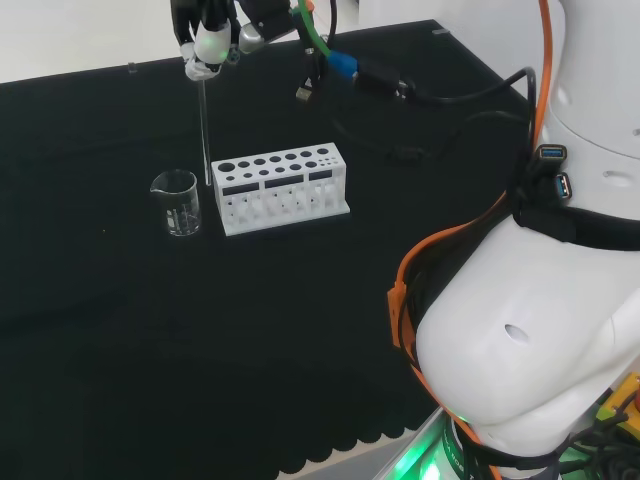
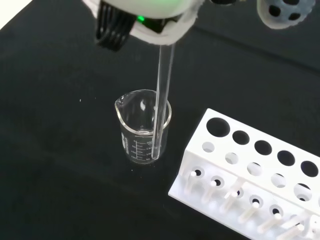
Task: Take the glass rod from the white test tube rack.
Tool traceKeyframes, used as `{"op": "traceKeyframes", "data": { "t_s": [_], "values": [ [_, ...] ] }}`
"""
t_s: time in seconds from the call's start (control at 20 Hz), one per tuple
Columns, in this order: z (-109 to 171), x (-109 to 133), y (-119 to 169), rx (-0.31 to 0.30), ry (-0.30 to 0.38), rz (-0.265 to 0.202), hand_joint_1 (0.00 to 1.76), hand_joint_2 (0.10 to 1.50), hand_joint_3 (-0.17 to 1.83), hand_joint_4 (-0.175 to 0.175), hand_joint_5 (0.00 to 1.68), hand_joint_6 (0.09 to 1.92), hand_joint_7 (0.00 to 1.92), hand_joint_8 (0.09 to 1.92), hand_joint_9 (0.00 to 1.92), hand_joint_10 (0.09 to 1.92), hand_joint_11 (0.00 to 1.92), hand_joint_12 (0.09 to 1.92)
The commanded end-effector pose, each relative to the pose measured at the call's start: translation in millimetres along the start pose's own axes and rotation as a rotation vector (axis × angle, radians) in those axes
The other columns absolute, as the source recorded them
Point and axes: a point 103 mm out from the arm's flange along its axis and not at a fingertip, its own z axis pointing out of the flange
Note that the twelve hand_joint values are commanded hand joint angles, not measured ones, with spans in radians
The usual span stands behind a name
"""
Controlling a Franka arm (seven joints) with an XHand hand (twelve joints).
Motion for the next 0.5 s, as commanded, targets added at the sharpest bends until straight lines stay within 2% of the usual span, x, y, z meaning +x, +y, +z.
{"op": "traceKeyframes", "data": {
  "t_s": [0.05, 0.5],
  "values": [
    [1.5, -0.6, -0.5, 0.006, -0.003, 0.003, 1.18, 0.74, 0.63, -0.175, 1.13, 0.90, 1.46, 0.50, 1.69, 0.14, 1.56, 0.77],
    [1.9, -1.1, -1.5, 0.008, -0.003, 0.001, 1.18, 0.73, 0.64, -0.175, 1.13, 0.90, 1.47, 0.49, 1.69, 0.14, 1.56, 0.77]
  ]
}}
